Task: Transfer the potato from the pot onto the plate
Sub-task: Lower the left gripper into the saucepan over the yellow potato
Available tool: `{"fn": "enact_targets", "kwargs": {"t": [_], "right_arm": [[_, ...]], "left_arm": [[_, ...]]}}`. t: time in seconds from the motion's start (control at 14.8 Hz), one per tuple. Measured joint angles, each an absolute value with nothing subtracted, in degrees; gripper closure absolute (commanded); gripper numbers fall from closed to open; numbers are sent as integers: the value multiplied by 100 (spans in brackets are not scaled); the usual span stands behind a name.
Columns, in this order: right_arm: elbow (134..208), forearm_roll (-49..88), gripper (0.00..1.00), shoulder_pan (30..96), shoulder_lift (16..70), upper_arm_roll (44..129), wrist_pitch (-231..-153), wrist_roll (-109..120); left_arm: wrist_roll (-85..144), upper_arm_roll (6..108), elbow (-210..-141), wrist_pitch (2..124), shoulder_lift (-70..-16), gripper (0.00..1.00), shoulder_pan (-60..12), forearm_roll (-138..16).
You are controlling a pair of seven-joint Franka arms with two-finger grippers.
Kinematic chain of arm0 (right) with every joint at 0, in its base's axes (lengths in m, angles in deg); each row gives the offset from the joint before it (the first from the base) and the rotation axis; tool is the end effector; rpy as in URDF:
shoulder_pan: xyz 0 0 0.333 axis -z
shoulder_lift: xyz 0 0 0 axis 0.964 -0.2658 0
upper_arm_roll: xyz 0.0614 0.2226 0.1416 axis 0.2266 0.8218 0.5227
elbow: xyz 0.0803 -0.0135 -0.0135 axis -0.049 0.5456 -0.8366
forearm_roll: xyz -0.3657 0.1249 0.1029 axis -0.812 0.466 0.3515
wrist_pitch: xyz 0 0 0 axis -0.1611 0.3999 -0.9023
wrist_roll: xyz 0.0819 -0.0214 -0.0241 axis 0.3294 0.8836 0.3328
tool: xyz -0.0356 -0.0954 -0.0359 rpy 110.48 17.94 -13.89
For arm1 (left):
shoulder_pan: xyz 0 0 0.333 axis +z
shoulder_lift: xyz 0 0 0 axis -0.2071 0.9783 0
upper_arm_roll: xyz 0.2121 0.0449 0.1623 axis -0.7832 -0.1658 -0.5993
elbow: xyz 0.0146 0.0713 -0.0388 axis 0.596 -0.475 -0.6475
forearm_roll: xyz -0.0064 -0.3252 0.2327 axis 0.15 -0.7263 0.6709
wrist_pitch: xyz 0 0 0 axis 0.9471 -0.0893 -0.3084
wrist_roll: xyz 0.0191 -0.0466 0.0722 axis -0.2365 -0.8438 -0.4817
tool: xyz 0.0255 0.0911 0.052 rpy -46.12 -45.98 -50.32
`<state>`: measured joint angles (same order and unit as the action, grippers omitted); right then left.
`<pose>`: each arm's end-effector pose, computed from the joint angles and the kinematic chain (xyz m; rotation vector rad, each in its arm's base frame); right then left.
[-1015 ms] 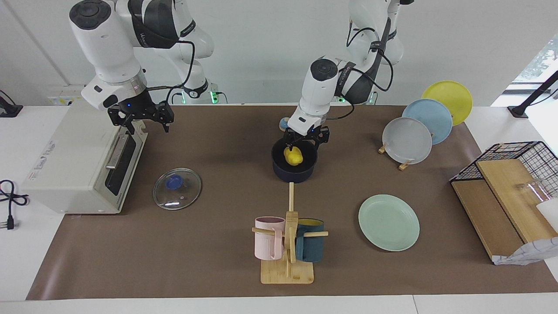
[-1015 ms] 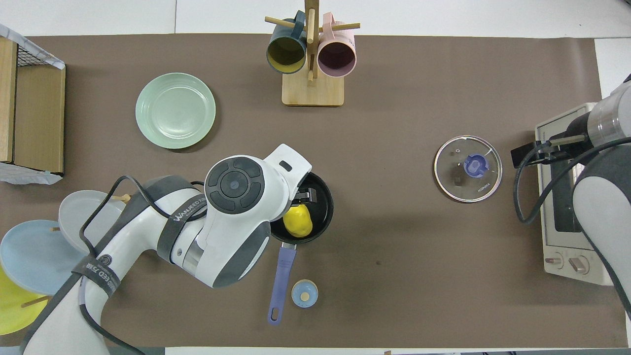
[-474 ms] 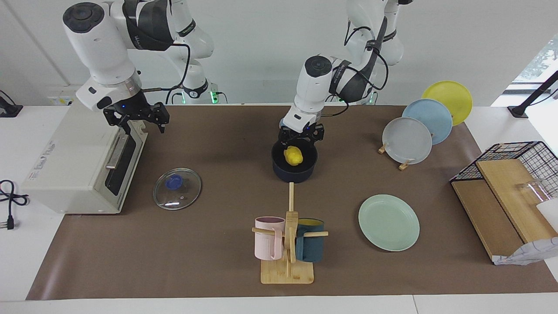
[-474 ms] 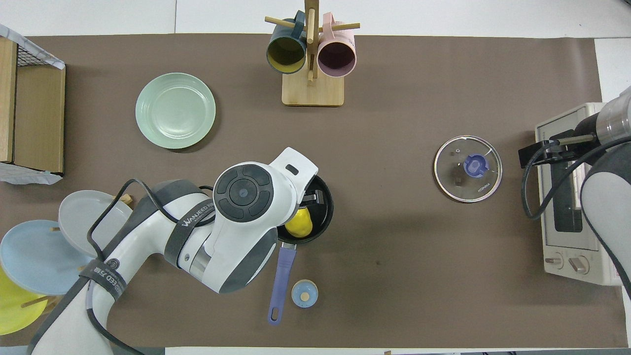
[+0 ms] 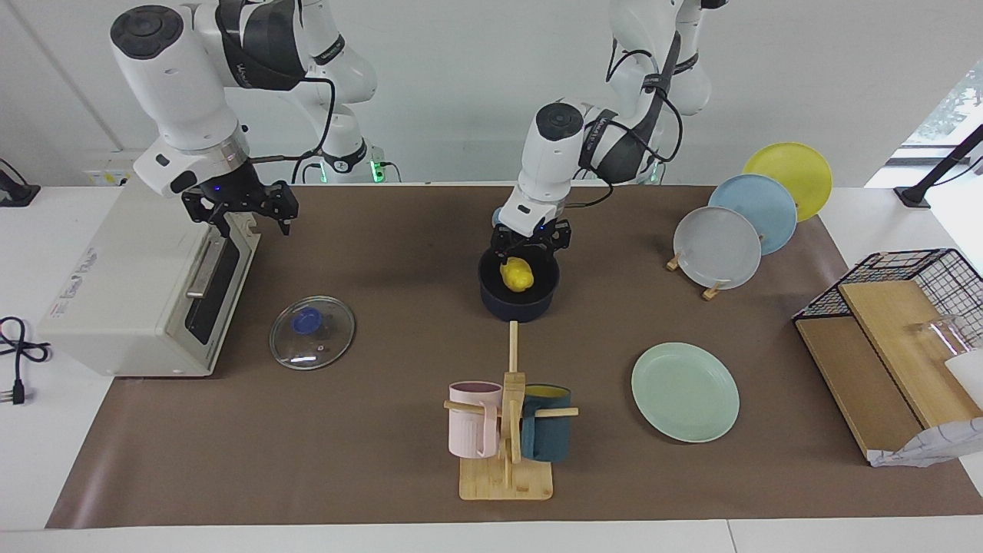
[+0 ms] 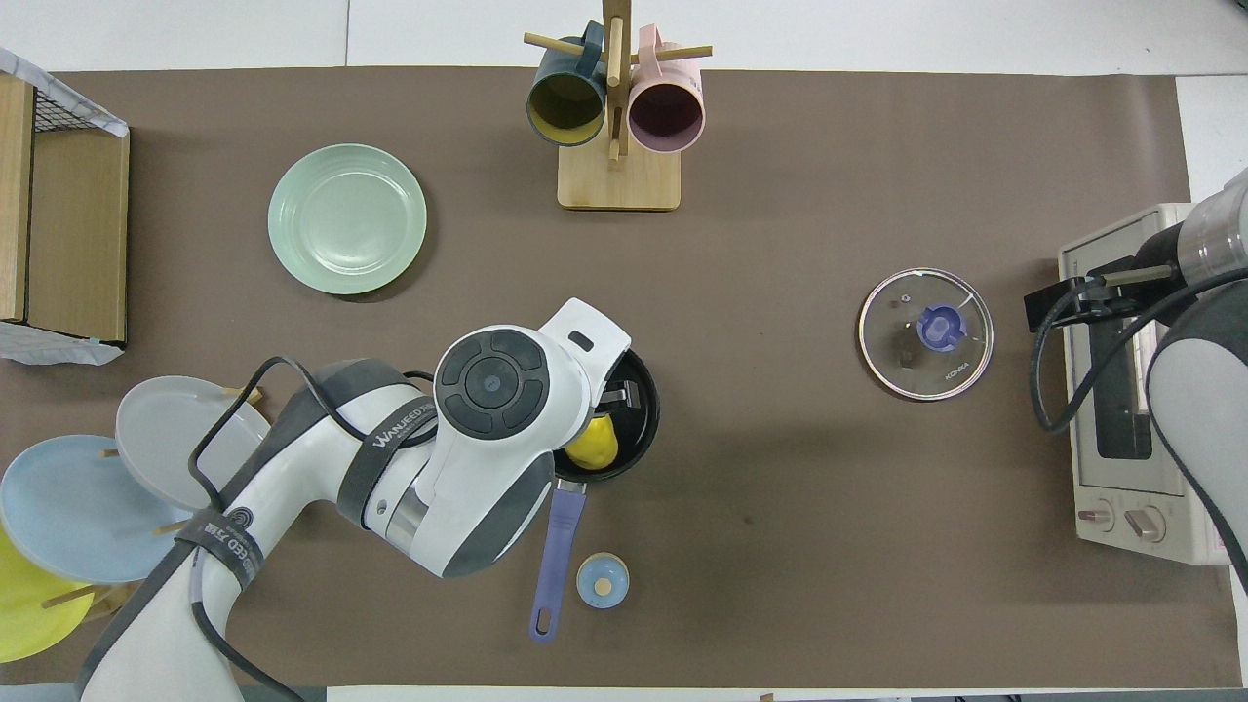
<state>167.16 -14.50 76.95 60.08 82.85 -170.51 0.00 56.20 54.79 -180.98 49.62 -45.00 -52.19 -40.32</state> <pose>0.5573 0.0099 0.5215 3.0802 0.1109 -0.0656 0.4404 -0.3869 0.3431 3.0690 0.0851 -0.0180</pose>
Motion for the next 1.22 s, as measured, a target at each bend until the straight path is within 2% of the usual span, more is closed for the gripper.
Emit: {"fn": "enact_targets", "kwargs": {"t": [0.54,0.81,1.22], "right_arm": [[16676,-1332,0,7679,5972,8101,-17051,-83],[16680,-1322,0,7164,5972,7585,-17030,-91],[16681,-1321,0,7123,5972,7502,-17050,-91]], "left_arm": [[5988,5491,-18206,5004,-4398,0,-5226,-4251],[6003,5494,-18259,5004,-4357,0,-5290,-4259],[6037,5495,-18272,5006,-4200,0,-5444,-4260]]}}
